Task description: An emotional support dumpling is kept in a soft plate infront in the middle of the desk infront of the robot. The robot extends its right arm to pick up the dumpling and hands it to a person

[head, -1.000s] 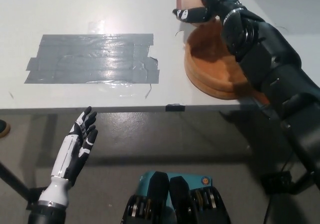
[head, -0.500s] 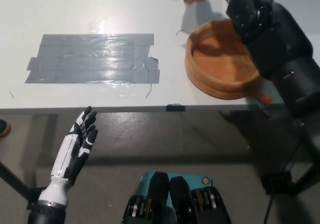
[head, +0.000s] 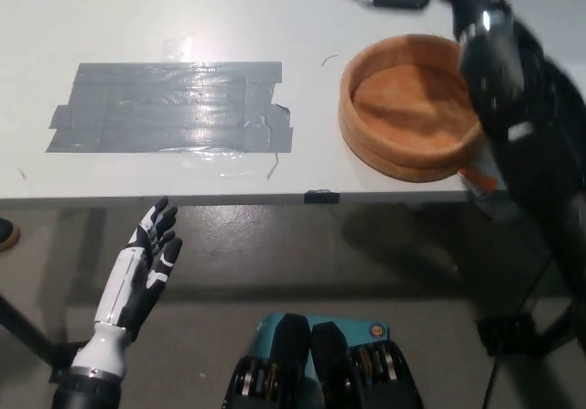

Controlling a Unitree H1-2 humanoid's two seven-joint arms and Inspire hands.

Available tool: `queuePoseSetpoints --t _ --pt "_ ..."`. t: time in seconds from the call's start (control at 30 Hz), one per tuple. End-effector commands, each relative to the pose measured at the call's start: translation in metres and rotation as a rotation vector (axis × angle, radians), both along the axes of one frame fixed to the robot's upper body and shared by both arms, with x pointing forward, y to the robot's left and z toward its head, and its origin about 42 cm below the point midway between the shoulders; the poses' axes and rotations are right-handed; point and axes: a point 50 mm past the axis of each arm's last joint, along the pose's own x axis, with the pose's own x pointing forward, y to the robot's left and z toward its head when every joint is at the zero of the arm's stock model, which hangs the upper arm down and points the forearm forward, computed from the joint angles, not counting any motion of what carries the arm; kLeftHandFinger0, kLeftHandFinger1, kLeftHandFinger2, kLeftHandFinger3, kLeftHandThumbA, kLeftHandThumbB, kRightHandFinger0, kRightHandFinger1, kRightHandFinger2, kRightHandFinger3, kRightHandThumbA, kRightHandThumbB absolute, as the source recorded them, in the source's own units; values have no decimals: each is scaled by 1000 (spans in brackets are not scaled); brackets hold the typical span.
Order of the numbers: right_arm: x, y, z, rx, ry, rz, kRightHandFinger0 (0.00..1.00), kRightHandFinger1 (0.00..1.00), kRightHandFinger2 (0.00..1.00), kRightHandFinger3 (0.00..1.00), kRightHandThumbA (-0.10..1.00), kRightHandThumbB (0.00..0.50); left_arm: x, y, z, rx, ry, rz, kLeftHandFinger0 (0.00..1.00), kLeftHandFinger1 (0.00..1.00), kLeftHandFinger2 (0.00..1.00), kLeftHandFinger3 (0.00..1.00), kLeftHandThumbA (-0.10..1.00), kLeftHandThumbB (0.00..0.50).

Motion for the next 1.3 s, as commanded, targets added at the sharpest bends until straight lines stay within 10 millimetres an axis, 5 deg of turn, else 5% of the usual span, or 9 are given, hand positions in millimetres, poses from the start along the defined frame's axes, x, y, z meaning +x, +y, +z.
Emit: queuePoseSetpoints --t 0.0,0.2,0.33,0.6,0.73,1.27 --pt "-232 -44 52 224 -429 269 1000 1000 1000 1000 1000 445 9 -1 16 29 -69 -38 1000 1000 1000 1000 865 305" --pt "-283 -46 7 296 -325 344 1000 1000 1000 1000 938 459 4 -2 9 21 -48 -31 1000 1000 1000 1000 854 319" --pt "-294 -51 -19 324 -260 305 1000 1000 1000 1000 923 465 0 -1 5 26 -43 -31 1000 1000 1000 1000 862 308" --pt "-277 -66 -67 379 -118 225 1000 1000 1000 1000 995 408 -6 -3 -3 11 -23 -29 1000 1000 1000 1000 849 309" --pt "-265 -69 -100 403 1 168 1000 1000 1000 1000 991 430 -7 -2 -5 10 -19 -31 1000 1000 1000 1000 842 311" --pt "-234 -76 -162 476 206 104 1000 1000 1000 1000 893 371 -9 -4 -7 8 -20 -36 1000 1000 1000 1000 830 307"
